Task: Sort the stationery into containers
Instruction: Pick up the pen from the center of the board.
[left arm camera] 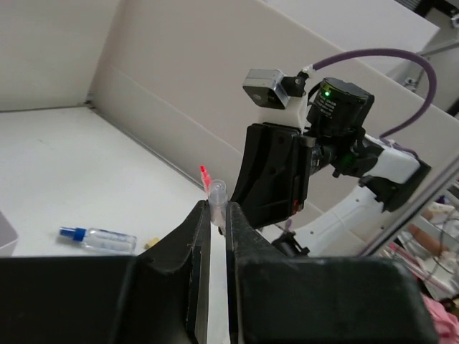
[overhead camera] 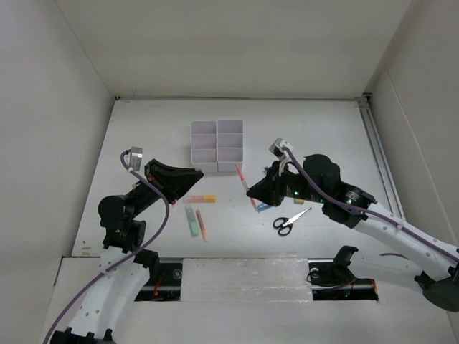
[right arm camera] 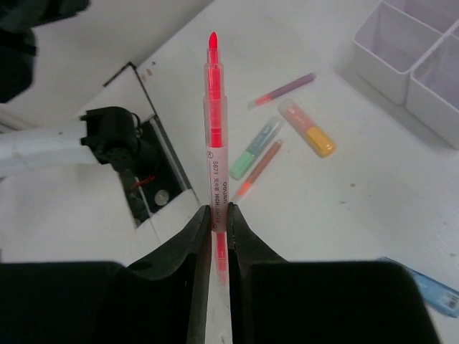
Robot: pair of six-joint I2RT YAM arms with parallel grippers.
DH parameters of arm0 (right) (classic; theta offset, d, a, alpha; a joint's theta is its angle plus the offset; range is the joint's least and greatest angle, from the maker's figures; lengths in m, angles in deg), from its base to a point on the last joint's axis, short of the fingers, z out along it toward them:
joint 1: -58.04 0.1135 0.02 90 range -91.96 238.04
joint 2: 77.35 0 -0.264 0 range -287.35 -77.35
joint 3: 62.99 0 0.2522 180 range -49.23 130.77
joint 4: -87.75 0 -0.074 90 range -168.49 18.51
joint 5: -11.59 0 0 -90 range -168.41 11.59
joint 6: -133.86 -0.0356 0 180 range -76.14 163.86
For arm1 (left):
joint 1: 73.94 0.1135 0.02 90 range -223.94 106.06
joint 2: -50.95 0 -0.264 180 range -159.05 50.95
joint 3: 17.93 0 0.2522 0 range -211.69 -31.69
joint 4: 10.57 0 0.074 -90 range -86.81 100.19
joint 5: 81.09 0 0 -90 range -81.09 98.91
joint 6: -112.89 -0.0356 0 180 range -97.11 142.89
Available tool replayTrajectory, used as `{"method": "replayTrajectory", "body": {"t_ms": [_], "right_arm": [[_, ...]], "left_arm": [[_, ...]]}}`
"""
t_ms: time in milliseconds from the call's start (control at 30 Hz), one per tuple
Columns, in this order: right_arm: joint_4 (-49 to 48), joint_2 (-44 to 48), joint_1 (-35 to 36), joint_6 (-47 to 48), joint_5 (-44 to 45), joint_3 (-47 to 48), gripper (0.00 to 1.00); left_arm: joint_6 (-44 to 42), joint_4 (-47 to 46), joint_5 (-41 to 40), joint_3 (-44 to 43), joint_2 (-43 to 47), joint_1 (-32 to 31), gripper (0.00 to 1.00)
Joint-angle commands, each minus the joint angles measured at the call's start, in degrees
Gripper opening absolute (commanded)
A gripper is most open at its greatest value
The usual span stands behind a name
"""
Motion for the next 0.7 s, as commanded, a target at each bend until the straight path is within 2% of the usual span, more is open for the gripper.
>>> {"method": "replayTrajectory", "body": {"t_ms": [0,200,433,667], "right_arm": [[-9.72,4.08,2.42,-7.1,-2.41,-2.53,0.0],[-13.88,2.86,6.73,-6.59,-2.41,-4.46,0.0],[-17.4,-1.36,8.58,-6.59,-6.8,-4.47,0.0],[-17.93,-2.59,10.68,-6.06,-7.33,-3.41,0.0]], "left_arm": [[7.11,-17.4,6.59,2.48,-2.11,-0.32,0.0],[12.57,-22.68,7.21,3.1,-5.37,-0.32,0.0],[12.66,-18.99,6.6,1.34,-5.37,-0.32,0.0],[12.66,-17.76,6.6,1.25,-5.9,-0.32,0.0]]}}
